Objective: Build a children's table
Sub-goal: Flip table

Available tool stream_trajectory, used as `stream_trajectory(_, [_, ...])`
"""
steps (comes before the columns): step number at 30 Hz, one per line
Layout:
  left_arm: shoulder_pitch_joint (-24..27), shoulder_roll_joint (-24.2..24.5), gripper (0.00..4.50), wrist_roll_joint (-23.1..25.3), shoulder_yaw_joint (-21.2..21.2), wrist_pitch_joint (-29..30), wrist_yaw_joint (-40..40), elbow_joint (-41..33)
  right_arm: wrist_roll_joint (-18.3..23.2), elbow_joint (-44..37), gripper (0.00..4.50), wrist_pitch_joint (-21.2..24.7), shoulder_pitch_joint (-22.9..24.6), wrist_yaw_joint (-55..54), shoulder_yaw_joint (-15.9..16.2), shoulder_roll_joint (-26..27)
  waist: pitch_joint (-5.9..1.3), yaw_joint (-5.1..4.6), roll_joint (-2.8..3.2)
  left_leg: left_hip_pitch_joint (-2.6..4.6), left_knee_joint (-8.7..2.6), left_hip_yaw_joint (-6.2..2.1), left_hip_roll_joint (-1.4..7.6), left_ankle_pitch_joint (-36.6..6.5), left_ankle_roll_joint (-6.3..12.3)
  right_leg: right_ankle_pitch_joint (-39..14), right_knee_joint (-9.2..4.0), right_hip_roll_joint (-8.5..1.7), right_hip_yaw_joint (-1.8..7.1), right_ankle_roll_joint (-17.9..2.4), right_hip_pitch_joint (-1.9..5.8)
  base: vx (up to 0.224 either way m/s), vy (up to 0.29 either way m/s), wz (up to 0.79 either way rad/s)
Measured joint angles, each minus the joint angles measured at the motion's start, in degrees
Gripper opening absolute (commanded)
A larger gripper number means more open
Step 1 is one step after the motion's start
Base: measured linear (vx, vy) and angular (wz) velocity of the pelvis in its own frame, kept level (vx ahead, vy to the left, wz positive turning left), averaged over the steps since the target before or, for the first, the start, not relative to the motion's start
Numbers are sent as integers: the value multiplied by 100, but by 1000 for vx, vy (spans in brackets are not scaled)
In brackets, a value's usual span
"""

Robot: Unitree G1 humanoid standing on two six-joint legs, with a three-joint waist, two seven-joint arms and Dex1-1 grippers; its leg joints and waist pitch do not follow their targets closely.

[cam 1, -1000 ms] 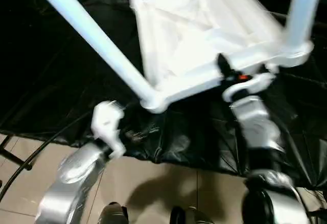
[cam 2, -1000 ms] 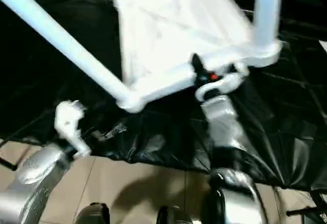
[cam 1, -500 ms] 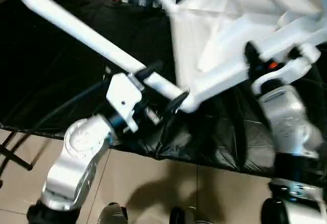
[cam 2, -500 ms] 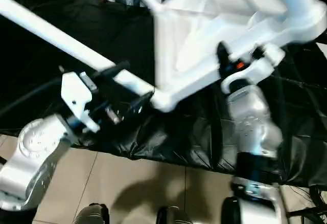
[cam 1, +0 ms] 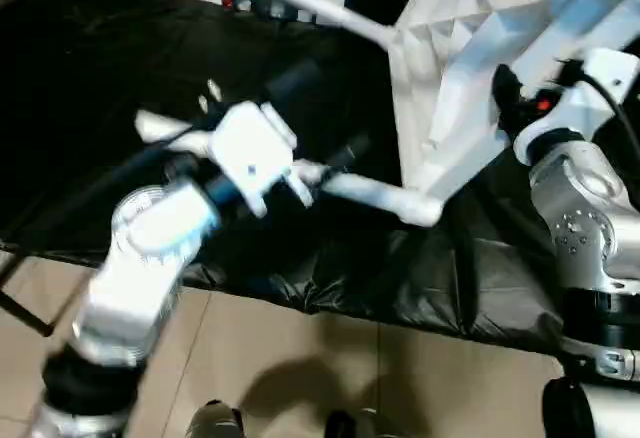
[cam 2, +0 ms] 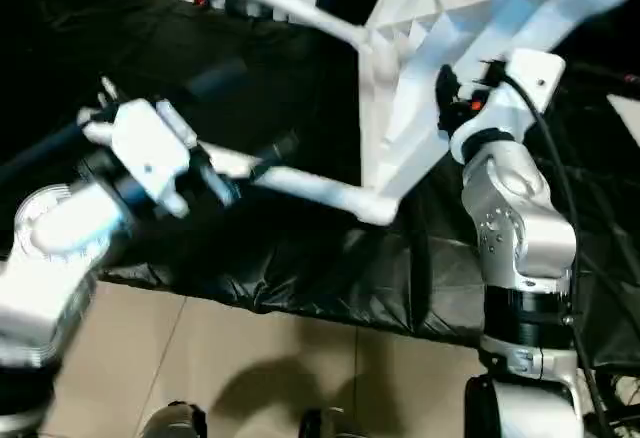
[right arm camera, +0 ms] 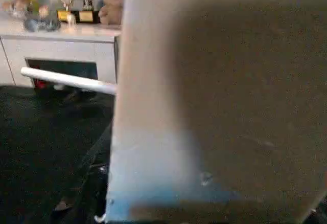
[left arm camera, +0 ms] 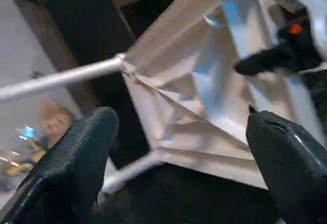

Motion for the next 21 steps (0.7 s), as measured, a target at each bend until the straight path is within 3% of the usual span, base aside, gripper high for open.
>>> stream_trajectory(7, [-761, 357, 450, 849, -3, -605, 198, 246, -646, 357, 202, -59, -385, -197, 602, 110, -19, -21, -92, -1, 2, -6, 2, 4, -7, 2, 3, 4, -2, 0, 1, 0, 0, 0])
stream_trajectory(10, [-968, 496, 450, 1126, 9, -880, 349, 384, -776, 545, 202, -164, -488, -234, 691, 185, -24, -27, -99, 2, 3, -9, 1, 4, -8, 2, 3, 3, -2, 0, 5, 0, 0, 0])
stream_trajectory(11, [-1022, 510, 450, 1186, 7, -945, 378, 409, -793, 580, 256, -192, -498, -240, 714, 199, -25, -26, -100, 4, 3, -10, 1, 4, -8, 2, 4, 4, -2, 0, 8, 0, 0, 0])
stream_trajectory(15, [-1378, 732, 450, 1673, 3, -1184, 669, 751, -1033, 873, 288, -235, -485, -267, 887, 287, -32, -79, -110, 17, 2, -32, 5, 13, -24, 4, 5, 10, -19, -3, 25, 0, 0, 0])
stream_trajectory(21, [-1667, 947, 450, 2127, 65, -1452, 953, 1427, -1231, 1300, 306, -307, -163, -279, 1099, 455, -21, -110, -94, -34, 1, -35, 5, 20, -32, 21, 7, 12, -21, -25, -18, 0, 0, 0])
